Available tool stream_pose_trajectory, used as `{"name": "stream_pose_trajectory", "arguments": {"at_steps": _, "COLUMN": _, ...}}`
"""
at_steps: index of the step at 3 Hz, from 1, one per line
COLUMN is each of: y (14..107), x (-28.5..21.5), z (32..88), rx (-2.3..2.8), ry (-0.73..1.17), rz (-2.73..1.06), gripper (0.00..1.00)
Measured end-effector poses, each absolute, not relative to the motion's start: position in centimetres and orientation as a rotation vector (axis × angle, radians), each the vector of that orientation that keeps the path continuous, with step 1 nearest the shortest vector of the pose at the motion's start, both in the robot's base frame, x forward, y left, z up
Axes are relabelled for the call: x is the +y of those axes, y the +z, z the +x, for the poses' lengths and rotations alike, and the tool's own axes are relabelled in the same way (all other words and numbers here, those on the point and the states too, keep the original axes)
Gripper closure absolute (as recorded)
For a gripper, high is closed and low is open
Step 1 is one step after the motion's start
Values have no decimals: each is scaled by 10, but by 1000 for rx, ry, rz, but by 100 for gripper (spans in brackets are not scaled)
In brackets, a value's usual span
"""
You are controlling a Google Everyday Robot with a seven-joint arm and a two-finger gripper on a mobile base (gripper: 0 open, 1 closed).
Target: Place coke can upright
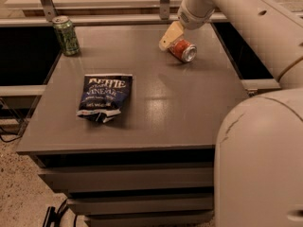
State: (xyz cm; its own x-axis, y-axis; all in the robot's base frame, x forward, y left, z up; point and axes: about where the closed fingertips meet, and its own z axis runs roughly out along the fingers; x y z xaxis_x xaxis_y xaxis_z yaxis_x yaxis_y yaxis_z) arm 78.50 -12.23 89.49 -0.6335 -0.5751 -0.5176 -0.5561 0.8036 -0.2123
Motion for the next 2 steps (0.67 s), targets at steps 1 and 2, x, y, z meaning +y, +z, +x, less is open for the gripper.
{"name": "stream_pose_trajectory", "arguments": {"at_steps": 1, "y": 895, "x": -122, "z": 785, "rx": 2408, "ry": -43, "rz": -834, "gripper": 0}}
{"name": "stream_pose_trajectory", "arguments": {"at_steps": 2, "y": 872, "x": -108, "z": 791, "rx": 2402, "ry": -2, "rz": -821, "gripper": 0}}
